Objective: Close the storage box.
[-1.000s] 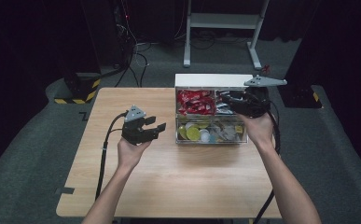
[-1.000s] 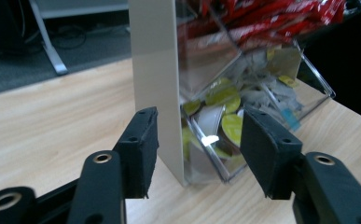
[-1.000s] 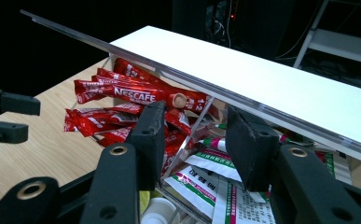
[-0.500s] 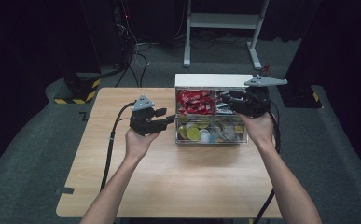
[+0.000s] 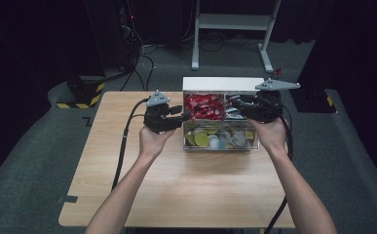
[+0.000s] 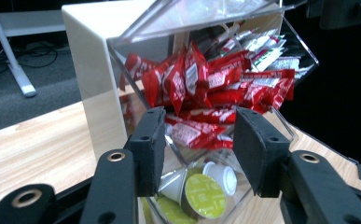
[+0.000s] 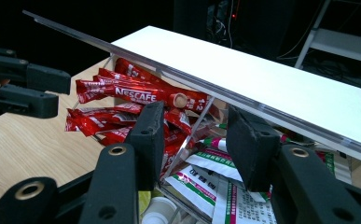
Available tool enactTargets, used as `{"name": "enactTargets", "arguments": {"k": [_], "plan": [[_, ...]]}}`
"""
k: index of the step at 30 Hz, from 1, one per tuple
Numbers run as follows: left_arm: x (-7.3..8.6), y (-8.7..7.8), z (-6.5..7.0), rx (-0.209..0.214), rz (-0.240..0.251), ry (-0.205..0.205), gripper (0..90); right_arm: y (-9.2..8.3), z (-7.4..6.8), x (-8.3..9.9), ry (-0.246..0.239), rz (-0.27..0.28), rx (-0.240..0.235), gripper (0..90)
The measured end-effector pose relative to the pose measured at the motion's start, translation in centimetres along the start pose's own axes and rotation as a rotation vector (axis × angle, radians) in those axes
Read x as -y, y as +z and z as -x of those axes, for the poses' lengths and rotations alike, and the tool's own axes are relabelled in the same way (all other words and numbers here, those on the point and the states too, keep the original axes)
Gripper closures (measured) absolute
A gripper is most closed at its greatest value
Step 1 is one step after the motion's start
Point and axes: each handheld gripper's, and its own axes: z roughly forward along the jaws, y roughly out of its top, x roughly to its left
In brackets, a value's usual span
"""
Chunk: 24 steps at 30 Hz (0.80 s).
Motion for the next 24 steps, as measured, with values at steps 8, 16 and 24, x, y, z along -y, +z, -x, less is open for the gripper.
{"name": "enactTargets", "arguments": {"k": [8, 16, 24], "plan": [[-1.5, 1.0, 0.1, 0.016, 0.009, -0.006, 57.8, 0.0, 0.0, 0.0, -0.002, -0.001, -0.001, 57.1], [-1.6, 2.4, 0.3, -0.002, 0.014, -0.007, 63.9, 0.0, 0.1, 0.0, 0.003, 0.005, -0.002, 57.5], [-1.8, 3.2, 0.3, -0.003, -0.009, 0.003, 67.5, 0.1, 0.0, -0.1, 0.001, 0.008, 0.007, 57.5]]}}
